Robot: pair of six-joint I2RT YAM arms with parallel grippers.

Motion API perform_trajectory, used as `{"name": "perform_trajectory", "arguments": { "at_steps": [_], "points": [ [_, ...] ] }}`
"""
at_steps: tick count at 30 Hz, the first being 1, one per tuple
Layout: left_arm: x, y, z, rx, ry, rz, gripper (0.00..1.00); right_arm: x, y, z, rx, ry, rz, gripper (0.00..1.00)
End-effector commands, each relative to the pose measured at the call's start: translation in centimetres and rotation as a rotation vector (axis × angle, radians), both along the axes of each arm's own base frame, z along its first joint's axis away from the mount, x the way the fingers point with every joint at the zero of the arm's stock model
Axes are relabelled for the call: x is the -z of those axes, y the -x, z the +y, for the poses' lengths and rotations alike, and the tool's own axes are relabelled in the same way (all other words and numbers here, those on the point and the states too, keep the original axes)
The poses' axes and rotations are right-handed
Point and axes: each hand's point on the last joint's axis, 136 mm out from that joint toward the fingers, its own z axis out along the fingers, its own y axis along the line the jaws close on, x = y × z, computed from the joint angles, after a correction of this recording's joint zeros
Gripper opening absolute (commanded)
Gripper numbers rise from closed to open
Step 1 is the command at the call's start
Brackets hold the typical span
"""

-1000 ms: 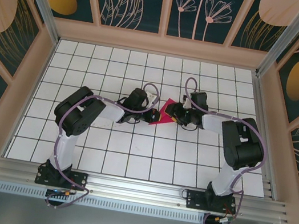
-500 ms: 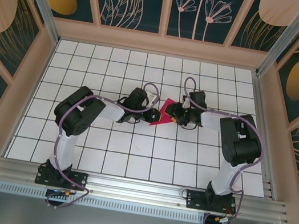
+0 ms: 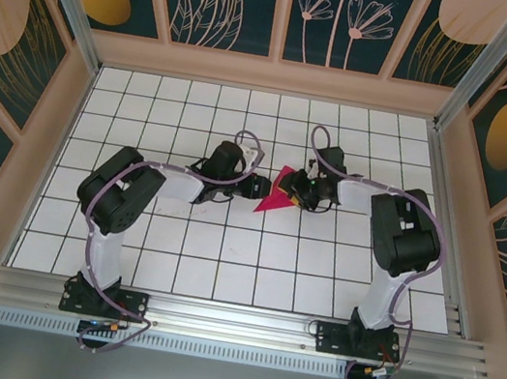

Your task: Fold a paper plane with a square sheet of paper (pick it up from the middle)

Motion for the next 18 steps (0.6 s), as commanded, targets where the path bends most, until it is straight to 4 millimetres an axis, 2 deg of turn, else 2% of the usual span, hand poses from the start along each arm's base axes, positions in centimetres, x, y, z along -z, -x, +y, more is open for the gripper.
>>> {"name": "perform_trajectory", "arguments": {
  "at_steps": [1,3,7,12,18],
  "points": [
    [-0.8,-0.6,1.4,-0.096,0.004,0.002,0.37,5.8,2.6,-4.3,0.076,0.243,0.166,0.49],
    [-1.3,-1.0,1.8,-0.151,0.028,0.003,0.34,6.2,2.9,-4.7,0.076,0.273,0.187,0.48],
    [-2.5,-1.1,1.8,-0.175,0.091,-0.005,0.35,6.8,3.4,-5.2,0.065,0.322,0.22,0.45],
    [-2.7,-1.2,1.0,-0.148,0.108,0.003,0.33,7.5,3.9,-5.7,0.051,0.37,0.26,0.39],
    [-2.6,-1.2,-0.3,-0.08,0.124,0.024,0.31,8.2,3.9,-5.9,0.048,0.4,0.29,0.4]
  ]
}}
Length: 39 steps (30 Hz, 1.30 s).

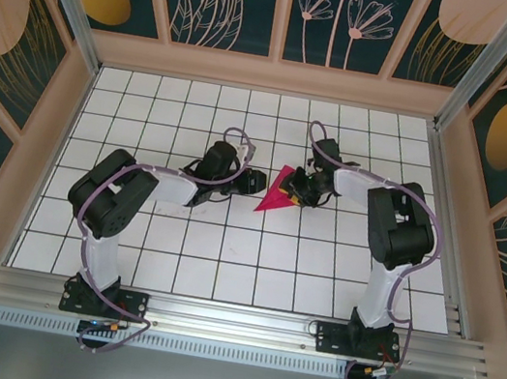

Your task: Fold a paper plane with a square sheet of paper (pick it up from the middle)

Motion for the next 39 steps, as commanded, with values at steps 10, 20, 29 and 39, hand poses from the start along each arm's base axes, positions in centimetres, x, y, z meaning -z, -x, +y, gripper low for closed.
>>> {"name": "perform_trajectory", "arguments": {
  "at_steps": [10,20,29,39],
  "points": [
    [0.4,-0.1,-2.3,0.104,0.069,0.03,0.11,8.8,3.9,-5.3,0.012,0.347,0.208,0.46],
    [2.0,0.0,-3.0,0.139,0.065,0.074,0.04,9.6,4.1,-4.8,-0.005,0.358,0.216,0.5],
    [4.0,-0.3,-2.8,0.132,0.004,0.121,0.0,9.8,4.3,-4.7,0.001,0.342,0.231,0.5],
    [5.8,-0.8,-2.2,0.096,-0.062,0.153,0.0,9.1,4.0,-4.5,0.028,0.264,0.218,0.47]
  ]
}}
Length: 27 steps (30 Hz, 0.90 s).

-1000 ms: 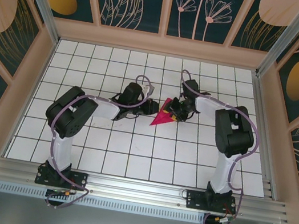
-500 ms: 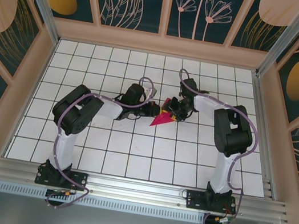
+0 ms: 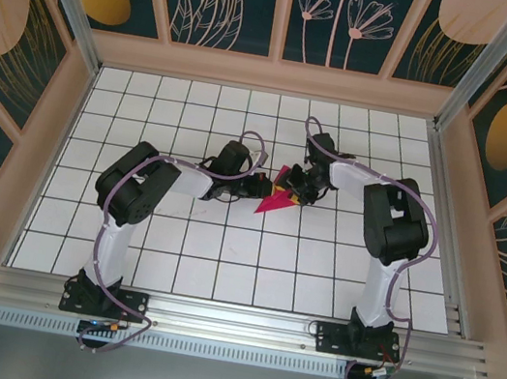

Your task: Fold a paper plane with a square sheet of paper (pick it up from the middle)

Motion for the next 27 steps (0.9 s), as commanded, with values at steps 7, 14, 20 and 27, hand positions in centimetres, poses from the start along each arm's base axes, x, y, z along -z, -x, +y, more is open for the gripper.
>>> {"name": "perform_trajectory", "arguments": {
  "at_steps": [7,14,20,27],
  "points": [
    [1.7,-0.6,0.6,-0.024,-0.063,0.013,0.0,7.7,3.4,-4.6,0.064,0.162,0.143,0.47],
    [2.0,-0.5,0.5,-0.015,-0.064,0.022,0.0,8.8,4.1,-5.3,0.069,0.21,0.197,0.39],
    [2.2,-0.3,0.5,-0.011,-0.067,0.029,0.0,9.5,4.5,-5.6,0.065,0.234,0.223,0.33],
    [2.1,-0.5,0.4,-0.007,-0.069,0.029,0.0,9.8,4.7,-5.6,0.056,0.238,0.231,0.34]
  ]
}}
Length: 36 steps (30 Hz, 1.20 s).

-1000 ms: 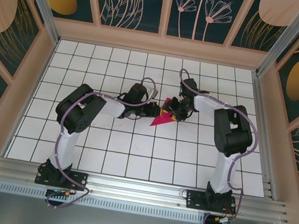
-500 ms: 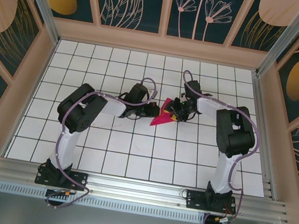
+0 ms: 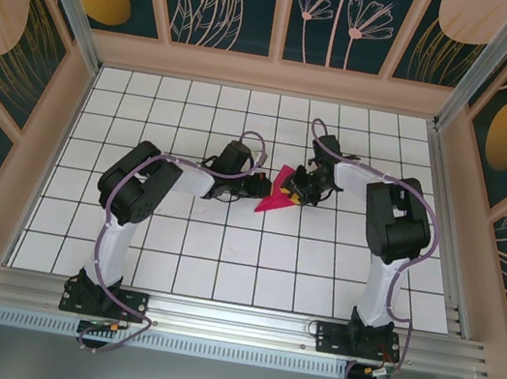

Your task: Fold a paper plane with a square sheet of paper (pick it up from the middle)

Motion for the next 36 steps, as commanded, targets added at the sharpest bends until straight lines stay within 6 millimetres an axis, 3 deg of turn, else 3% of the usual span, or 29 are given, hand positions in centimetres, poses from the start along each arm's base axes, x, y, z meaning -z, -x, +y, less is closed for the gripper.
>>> {"name": "perform_trajectory", "arguments": {
  "at_steps": [1,6,19,27,36],
  "points": [
    [1.1,-0.1,0.2,0.011,-0.031,0.013,0.0,9.6,4.6,-5.2,0.017,0.283,0.195,0.35],
    [0.1,-0.4,0.3,0.003,-0.033,-0.013,0.0,10.0,4.8,-5.2,0.004,0.295,0.203,0.38],
    [-4.7,-1.4,-0.2,-0.01,0.047,-0.118,0.01,10.8,5.2,-6.2,0.007,0.368,0.213,0.41],
    [-3.4,-1.0,-0.5,0.008,0.045,-0.072,0.0,11.2,5.5,-6.3,0.013,0.371,0.226,0.42],
    [-1.8,-0.6,-0.7,0.034,0.029,-0.025,0.0,11.5,5.8,-6.4,0.015,0.376,0.241,0.37]
  ]
}}
